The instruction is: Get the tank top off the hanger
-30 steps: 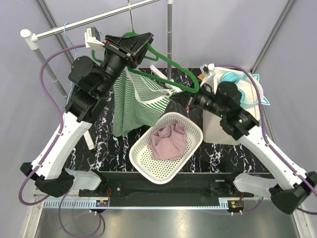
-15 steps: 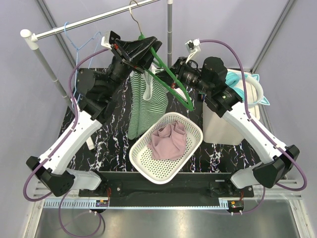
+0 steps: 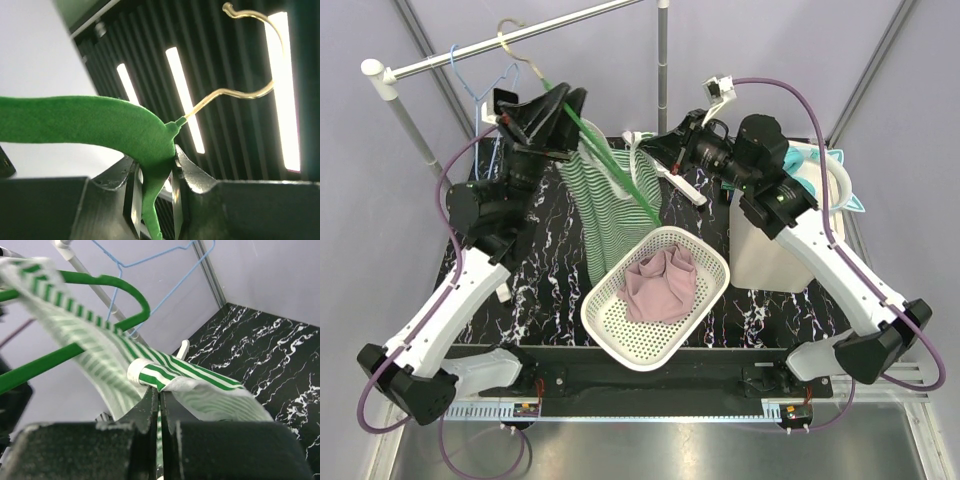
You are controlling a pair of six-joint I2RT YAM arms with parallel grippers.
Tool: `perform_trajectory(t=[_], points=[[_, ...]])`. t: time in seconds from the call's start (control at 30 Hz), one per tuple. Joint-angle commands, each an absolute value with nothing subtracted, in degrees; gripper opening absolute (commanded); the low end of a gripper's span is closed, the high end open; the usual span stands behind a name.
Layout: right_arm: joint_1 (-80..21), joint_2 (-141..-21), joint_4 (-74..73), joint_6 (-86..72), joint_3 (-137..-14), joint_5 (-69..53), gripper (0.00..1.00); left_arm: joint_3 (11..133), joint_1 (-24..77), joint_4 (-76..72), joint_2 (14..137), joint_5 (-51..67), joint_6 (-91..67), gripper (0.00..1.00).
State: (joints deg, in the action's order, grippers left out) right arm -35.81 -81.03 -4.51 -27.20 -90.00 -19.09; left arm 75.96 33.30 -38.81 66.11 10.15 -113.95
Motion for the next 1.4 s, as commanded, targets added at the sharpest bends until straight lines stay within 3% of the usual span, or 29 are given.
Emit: perform_trajectory(t=[0.0, 0.3, 0.47, 0.63, 0.73, 1.07, 1.2, 1.37], points=[[-35.51, -74.89, 1.47, -23.38, -93.08, -20.82, 0.0, 69.44, 30.85, -58.16, 67.93, 3.17, -125.59, 0.0], [-35.6, -74.71, 6.15, -24.7, -92.2, -24.97, 0.0, 78.92, 30.67, -50.55, 71.37, 9.14, -122.97, 0.0], [-35.51, -75.49, 2.65, -24.69, -89.91, -16.26, 0.0, 77.26, 31.81, -29.57, 64.71, 7.92, -121.21, 0.0], [-36.12, -80.06, 7.02, -30.13, -87.02, -27.5, 0.0, 81.21, 31.73, -8.2, 61.7, 3.0, -116.28, 0.0], [-38.05, -81.12, 14.04, -31.81, -84.82, -31.89, 0.0, 82.79, 31.64, -7.2, 63.63, 4.2, -115.66, 0.0], [-42.01, -95.68, 15.29, -37.17, -91.05, -34.19, 0.0, 83.77, 32.96, -11.33, 67.85, 10.02, -119.09, 0.0], [-43.33, -102.12, 15.2, -37.71, -95.71, -30.87, 0.0, 84.81, 34.27, -17.39, 69.69, 11.51, -120.59, 0.0], [-42.89, -109.24, 10.82, -34.81, -102.19, -26.28, 0.0, 87.71, 36.12, -14.16, 68.56, 10.9, -118.48, 0.0]])
